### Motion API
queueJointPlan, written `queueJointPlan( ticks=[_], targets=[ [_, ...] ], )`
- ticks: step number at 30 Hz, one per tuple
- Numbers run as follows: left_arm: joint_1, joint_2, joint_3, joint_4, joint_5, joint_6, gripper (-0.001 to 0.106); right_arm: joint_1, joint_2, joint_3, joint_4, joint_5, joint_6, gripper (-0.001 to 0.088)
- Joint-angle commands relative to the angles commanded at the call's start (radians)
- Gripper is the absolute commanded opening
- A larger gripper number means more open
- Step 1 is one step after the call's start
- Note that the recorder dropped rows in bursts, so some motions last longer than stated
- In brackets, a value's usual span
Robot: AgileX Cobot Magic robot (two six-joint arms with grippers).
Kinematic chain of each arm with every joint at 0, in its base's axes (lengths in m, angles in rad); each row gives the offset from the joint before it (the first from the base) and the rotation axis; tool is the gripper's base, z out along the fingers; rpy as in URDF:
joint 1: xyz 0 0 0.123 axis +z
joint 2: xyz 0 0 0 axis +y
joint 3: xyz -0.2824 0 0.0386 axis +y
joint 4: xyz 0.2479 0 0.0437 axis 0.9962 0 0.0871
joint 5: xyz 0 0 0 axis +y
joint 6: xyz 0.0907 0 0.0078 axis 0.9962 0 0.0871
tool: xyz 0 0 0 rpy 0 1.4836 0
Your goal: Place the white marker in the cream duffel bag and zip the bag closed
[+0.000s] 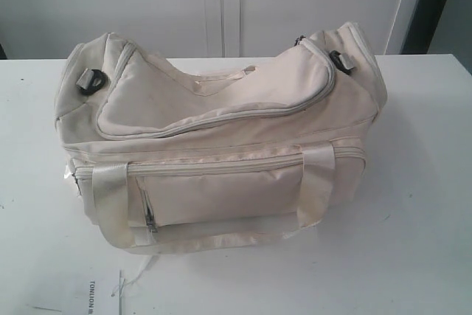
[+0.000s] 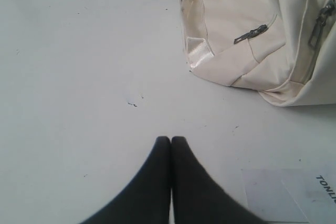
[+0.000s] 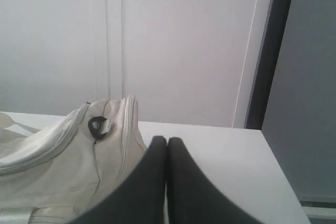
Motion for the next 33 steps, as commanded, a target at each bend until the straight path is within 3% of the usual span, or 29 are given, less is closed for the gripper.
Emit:
queueJointPlan(
  ticks=[18,33],
  targets=[
    [0.000,0.000,0.000,0.000,0.000,0.000,0.000,0.000,-0.262,0.262,0.000,0.009,0.000,0.0000],
    [0.000,0.000,0.000,0.000,0.000,0.000,0.000,0.000,-0.264,0.385,0.002,-0.002,0.024,0.0000]
  ],
)
